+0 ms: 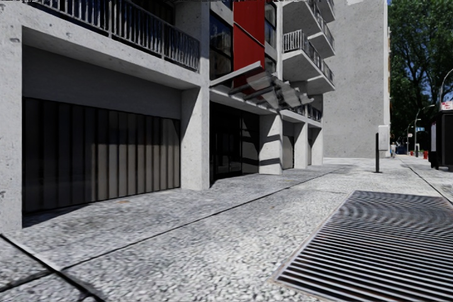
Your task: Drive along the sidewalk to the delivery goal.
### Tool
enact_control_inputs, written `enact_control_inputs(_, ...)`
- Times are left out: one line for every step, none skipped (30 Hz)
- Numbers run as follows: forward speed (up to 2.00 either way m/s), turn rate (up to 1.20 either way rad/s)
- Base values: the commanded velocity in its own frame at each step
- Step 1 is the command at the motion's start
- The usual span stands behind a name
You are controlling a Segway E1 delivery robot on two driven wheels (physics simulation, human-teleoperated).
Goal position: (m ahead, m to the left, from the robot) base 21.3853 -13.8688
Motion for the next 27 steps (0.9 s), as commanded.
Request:
enact_control_inputs(2.0, -0.81)
enact_control_inputs(2.0, -0.81)
enact_control_inputs(2.0, -0.81)
enact_control_inputs(2.0, -0.81)
enact_control_inputs(2.0, -0.77)
enact_control_inputs(2.0, -0.77)
enact_control_inputs(2.0, -0.7)
enact_control_inputs(2.0, -0.68)
enact_control_inputs(2.0, -0.68)
enact_control_inputs(2.0, -0.68)
enact_control_inputs(2.0, -0.68)
enact_control_inputs(2.0, -0.68)
enact_control_inputs(2.0, -0.68)
enact_control_inputs(2.0, -0.68)
enact_control_inputs(2.0, -0.68)
enact_control_inputs(2.0, -0.68)
enact_control_inputs(2.0, -0.68)
enact_control_inputs(2.0, -0.68)
enact_control_inputs(2.0, -0.68)
enact_control_inputs(2.0, -0.68)
enact_control_inputs(2.0, -0.68)
enact_control_inputs(2.0, -0.68)
enact_control_inputs(2.0, -0.68)
enact_control_inputs(2.0, -0.68)
enact_control_inputs(2.0, -0.68)
enact_control_inputs(2.0, -0.68)
enact_control_inputs(2.0, -0.68)
